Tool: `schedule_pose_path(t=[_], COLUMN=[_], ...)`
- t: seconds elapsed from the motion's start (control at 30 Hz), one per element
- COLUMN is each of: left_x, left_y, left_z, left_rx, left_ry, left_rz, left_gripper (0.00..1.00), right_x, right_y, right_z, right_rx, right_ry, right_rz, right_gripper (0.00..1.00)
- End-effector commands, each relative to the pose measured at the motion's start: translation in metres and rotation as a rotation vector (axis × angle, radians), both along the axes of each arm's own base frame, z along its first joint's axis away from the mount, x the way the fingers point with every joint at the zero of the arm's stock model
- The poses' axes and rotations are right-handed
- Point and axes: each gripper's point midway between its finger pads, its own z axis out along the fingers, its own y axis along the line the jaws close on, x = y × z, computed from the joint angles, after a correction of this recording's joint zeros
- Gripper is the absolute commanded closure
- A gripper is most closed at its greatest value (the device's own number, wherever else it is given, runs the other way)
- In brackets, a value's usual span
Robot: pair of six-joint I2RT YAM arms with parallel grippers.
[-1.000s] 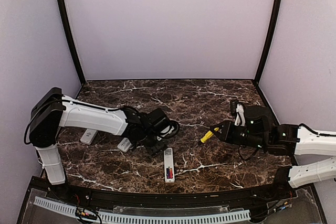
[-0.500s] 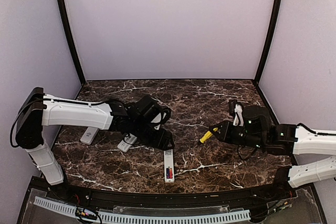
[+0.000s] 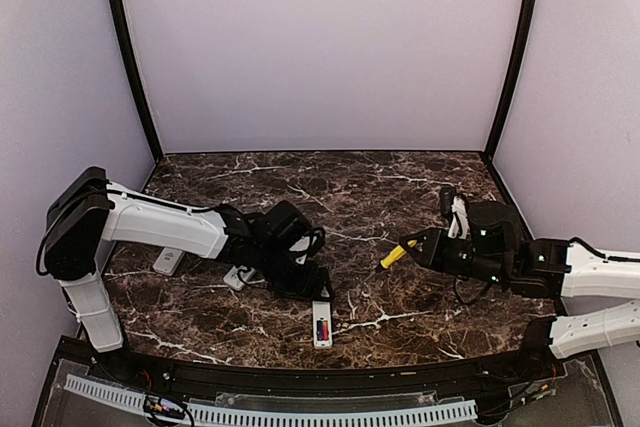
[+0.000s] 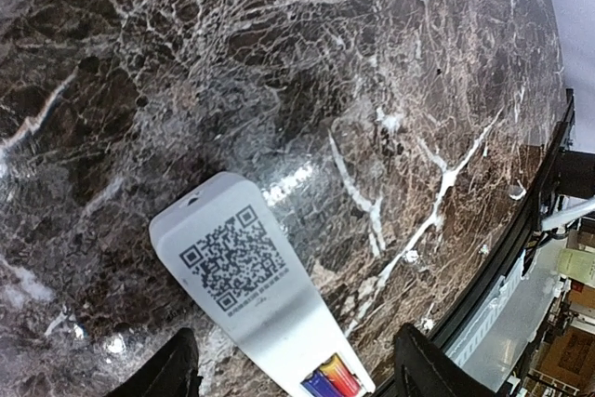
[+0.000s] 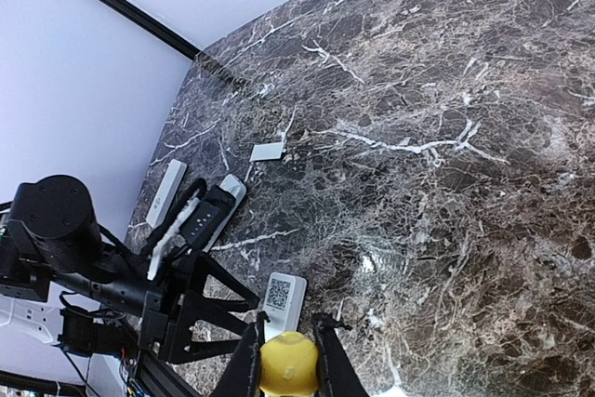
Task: Unload the batteries from the remote control
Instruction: Adjust the remote control without the battery cover at the center of the board.
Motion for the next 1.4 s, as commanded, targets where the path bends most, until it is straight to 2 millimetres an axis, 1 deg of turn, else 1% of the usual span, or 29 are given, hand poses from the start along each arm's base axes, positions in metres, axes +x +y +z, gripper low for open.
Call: schedule_pose_path(t=[0.0,0.2,0.33,0.43,0.57,0.67,0.7,0.73,0.77,0.8,0.83,0.87,0.9,1.0,1.03,1.07,1.1,1.13,1.2,1.23,1.27,1.3,1.33,1.37], left_x=[-0.006,-0.007,-0.008,-0.006,-0.012,-0.017,-0.016,-0.014,-0.011,-0.004,-0.002,0.004,0.004,0.01,0.01,0.009,0.007,0.004,-0.001,-0.002,-0.006,-0.008,-0.012,-0.016], left_y=[-0.004,-0.011,-0.026,-0.038,-0.055,-0.064,-0.065,-0.063,-0.062,-0.058,-0.054,-0.05,-0.043,-0.02,-0.015,-0.004,0.001,0.011,0.023,0.026,0.033,0.035,0.04,0.04], left_z=[-0.009,-0.013,-0.004,-0.001,-0.001,0.002,0.004,0.003,0.006,0.007,0.007,0.014,0.012,0.024,0.024,0.026,0.026,0.024,0.018,0.016,0.011,0.011,0.005,0.003], left_rx=[0.0,-0.01,-0.086,-0.122,-0.177,-0.223,-0.229,-0.213,-0.205,-0.172,-0.154,-0.134,-0.116,-0.062,-0.049,-0.029,-0.02,0.0,0.019,0.025,0.038,0.048,0.066,0.085], left_ry=[0.033,0.042,0.014,-0.022,-0.024,-0.024,-0.044,-0.059,-0.092,-0.136,-0.157,-0.211,-0.227,-0.335,-0.351,-0.38,-0.39,-0.404,-0.406,-0.41,-0.403,-0.416,-0.415,-0.434], left_rz=[-0.027,-0.065,-0.135,-0.22,-0.35,-0.416,-0.432,-0.433,-0.441,-0.433,-0.429,-0.421,-0.418,-0.398,-0.396,-0.395,-0.397,-0.4,-0.399,-0.396,-0.391,-0.389,-0.395,-0.403], left_gripper=[0.29,0.3,0.3,0.3,0.31,0.33,0.33,0.33,0.33,0.33,0.33,0.32,0.31,0.27,0.26,0.25,0.25,0.24,0.24,0.24,0.24,0.24,0.24,0.24], right_x=[0.003,0.003,0.004,0.004,0.005,0.004,0.004,0.003,0.003,0.002,0.002,0.001,0.0,-0.001,-0.001,-0.001,-0.001,0.0,-0.001,-0.001,-0.002,-0.003,-0.005,-0.007], right_y=[-0.004,-0.004,-0.004,-0.004,-0.006,-0.009,-0.011,-0.012,-0.014,-0.015,-0.017,-0.018,-0.018,-0.015,-0.013,-0.01,-0.007,-0.003,0.008,0.015,0.021,0.027,0.033,0.039], right_z=[0.006,0.006,0.005,0.007,0.008,0.009,0.009,0.008,0.008,0.008,0.006,0.005,0.005,0.005,0.004,0.004,0.004,0.003,0.003,0.002,0.001,0.0,-0.001,-0.004], right_rx=[0.035,0.043,0.043,0.045,0.042,0.039,0.037,0.035,0.033,0.033,0.031,0.031,0.032,0.025,0.02,0.017,0.012,0.008,0.004,-0.006,-0.012,-0.022,-0.033,-0.045], right_ry=[-0.02,-0.021,-0.021,-0.026,-0.025,-0.026,-0.024,-0.022,-0.021,-0.019,-0.016,-0.013,-0.012,-0.011,-0.011,-0.012,-0.009,-0.009,-0.01,-0.009,-0.008,-0.008,-0.006,-0.003], right_rz=[-0.024,-0.027,-0.029,-0.031,-0.04,-0.048,-0.051,-0.054,-0.058,-0.061,-0.065,-0.066,-0.064,-0.044,-0.033,-0.02,-0.011,-0.001,0.033,0.048,0.063,0.077,0.092,0.105], right_gripper=[1.0,1.0,1.0,1.0,1.0,1.0,1.0,1.0,1.0,1.0,1.0,1.0,1.0,1.0,1.0,1.0,1.0,1.0,1.0,1.0,1.0,1.0,1.0,1.0])
